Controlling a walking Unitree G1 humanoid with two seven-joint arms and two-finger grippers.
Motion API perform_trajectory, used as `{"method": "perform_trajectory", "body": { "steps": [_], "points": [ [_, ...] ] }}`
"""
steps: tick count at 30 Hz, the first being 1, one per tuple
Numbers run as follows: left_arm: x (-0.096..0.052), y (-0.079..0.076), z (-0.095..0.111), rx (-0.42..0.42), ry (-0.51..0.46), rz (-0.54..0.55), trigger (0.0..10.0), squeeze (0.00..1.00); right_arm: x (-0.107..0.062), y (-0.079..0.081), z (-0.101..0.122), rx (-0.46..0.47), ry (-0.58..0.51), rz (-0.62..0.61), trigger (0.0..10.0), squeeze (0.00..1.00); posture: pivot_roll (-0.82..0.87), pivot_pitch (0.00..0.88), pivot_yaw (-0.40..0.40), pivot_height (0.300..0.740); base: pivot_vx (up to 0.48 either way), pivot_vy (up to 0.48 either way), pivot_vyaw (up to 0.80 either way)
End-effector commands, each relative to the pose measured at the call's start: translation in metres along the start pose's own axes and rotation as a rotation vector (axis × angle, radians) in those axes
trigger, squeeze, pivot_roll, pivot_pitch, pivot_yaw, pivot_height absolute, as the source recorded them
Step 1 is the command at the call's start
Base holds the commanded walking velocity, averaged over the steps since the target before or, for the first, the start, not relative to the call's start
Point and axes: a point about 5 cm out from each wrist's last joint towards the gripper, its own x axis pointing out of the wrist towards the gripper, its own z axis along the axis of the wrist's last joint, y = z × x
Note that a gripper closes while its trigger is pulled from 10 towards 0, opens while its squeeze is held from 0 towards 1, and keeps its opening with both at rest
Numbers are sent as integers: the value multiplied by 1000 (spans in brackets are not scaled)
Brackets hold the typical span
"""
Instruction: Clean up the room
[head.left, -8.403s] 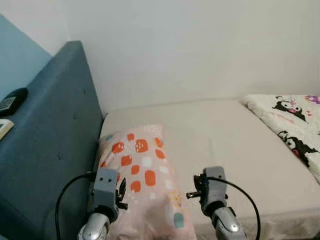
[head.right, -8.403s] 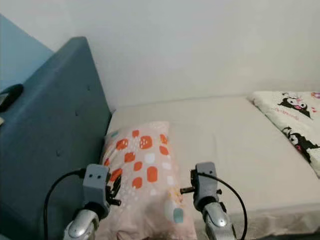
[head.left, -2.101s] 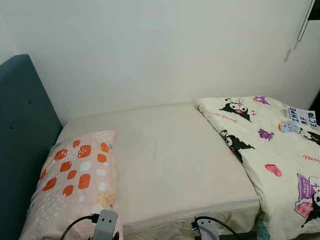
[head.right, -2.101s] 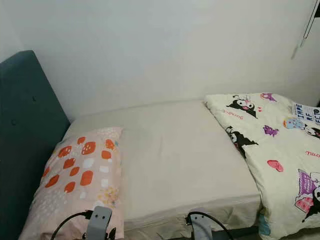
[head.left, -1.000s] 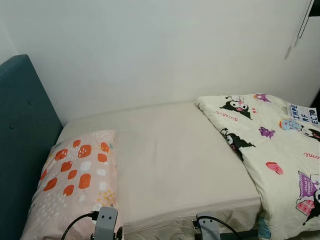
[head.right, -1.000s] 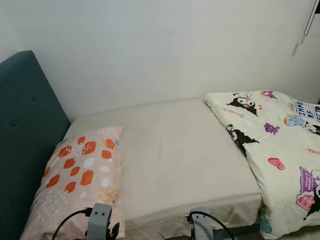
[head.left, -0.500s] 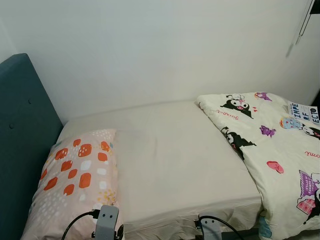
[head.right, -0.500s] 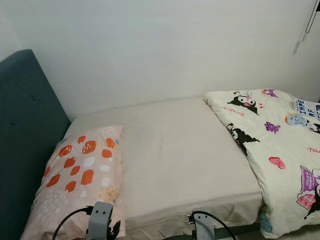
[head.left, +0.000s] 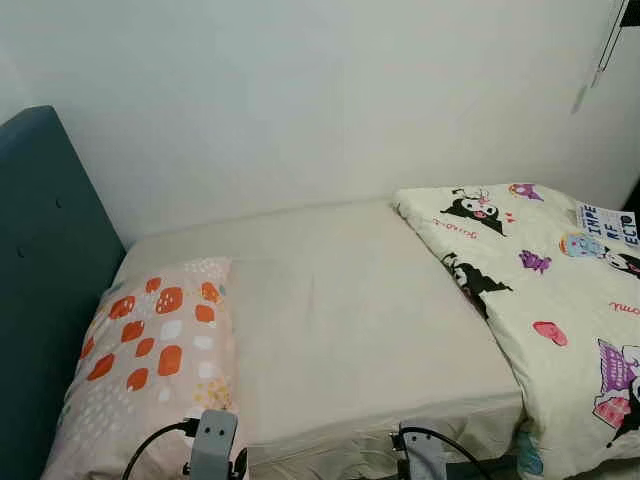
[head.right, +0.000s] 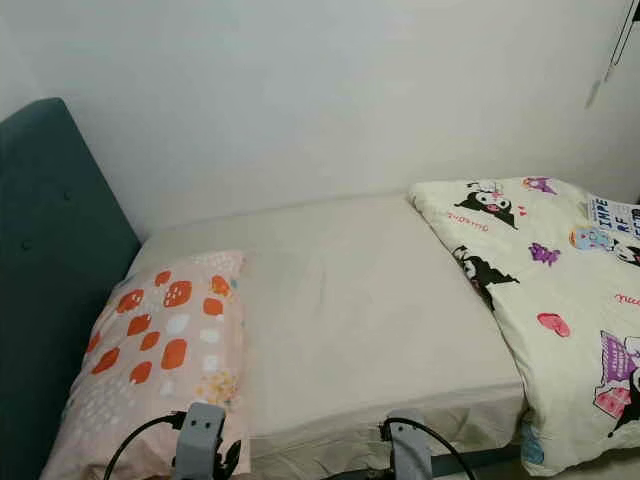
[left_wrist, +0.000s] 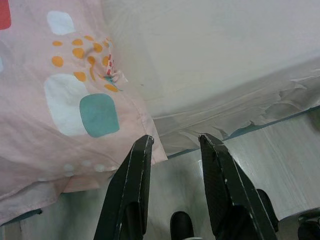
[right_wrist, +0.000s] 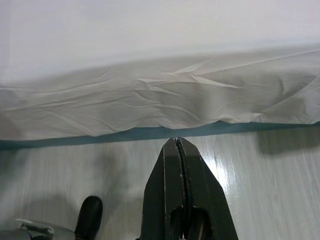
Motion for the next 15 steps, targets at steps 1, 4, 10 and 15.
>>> {"method": "perform_trajectory", "body": {
  "steps": [1, 4, 10, 15],
  "points": [
    [-3, 2, -5, 13, 29, 3, 10000, 0, 0, 1, 2, 3, -18, -3, 10000, 0, -42, 109, 29, 740, 0, 0, 0],
    [-2, 2, -5, 12, 29, 3, 10000, 0, 0, 1, 1, 4, -14, -3, 10000, 0, -39, 111, 28, 740, 0, 0, 0],
    [-2, 2, -5, 13, 32, 3, 10000, 0, -1, -1, -3, -20, 7, -23, 10000, 0, -40, 112, 31, 740, 0, 0, 0],
    [-2, 2, -5, 16, 34, 2, 10000, 0, -1, -1, -2, -30, 8, -24, 10000, 0, -39, 113, 31, 740, 0, 0, 0]
  ]
}}
